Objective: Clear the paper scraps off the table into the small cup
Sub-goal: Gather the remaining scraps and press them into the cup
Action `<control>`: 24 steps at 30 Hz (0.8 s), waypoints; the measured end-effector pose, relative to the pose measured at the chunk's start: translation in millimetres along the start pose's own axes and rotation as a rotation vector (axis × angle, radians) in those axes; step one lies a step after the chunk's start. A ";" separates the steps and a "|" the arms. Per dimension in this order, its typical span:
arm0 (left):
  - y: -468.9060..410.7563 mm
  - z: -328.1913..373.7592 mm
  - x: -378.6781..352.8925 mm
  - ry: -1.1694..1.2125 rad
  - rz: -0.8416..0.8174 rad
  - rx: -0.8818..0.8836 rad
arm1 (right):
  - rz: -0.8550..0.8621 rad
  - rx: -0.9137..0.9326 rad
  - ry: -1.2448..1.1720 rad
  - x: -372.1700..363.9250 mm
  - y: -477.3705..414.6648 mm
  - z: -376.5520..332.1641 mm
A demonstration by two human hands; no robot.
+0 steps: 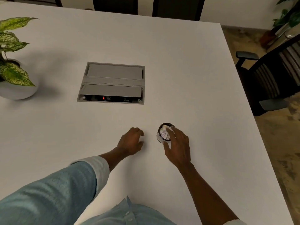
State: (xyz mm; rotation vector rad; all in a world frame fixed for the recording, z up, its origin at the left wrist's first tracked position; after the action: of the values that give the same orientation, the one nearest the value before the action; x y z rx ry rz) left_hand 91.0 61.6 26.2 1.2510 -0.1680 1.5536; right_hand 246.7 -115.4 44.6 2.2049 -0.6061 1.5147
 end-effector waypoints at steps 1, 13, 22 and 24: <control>5.5 -6.2 -9.7 -0.065 -0.078 0.001 | -0.043 0.032 0.048 -3.8 1.5 0.3; 54.5 -50.2 -76.4 -0.194 -0.217 0.063 | -0.345 0.063 0.341 -23.5 -1.8 9.5; 58.3 -43.4 -70.4 -0.198 -0.285 0.073 | -0.301 0.008 0.316 -17.2 -5.5 -1.1; 60.6 -43.7 -70.5 -0.205 -0.269 0.070 | -0.175 0.007 0.281 -14.8 0.1 -6.6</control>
State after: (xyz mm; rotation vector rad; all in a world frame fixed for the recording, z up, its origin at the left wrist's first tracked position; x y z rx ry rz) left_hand 7.5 21.2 -17.9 1.4259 -0.0732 1.2092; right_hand 236.9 -109.9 33.0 1.9429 -0.3113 1.6909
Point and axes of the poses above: each hand's wrist, its own y-axis away from the middle knuckle, its own x-axis out of the back of the hand, z = x × y, the point moved 2 cm from there along -y, towards the middle knuckle, and after that the axes turned 9 degrees about -z, right-handed, at the moved point
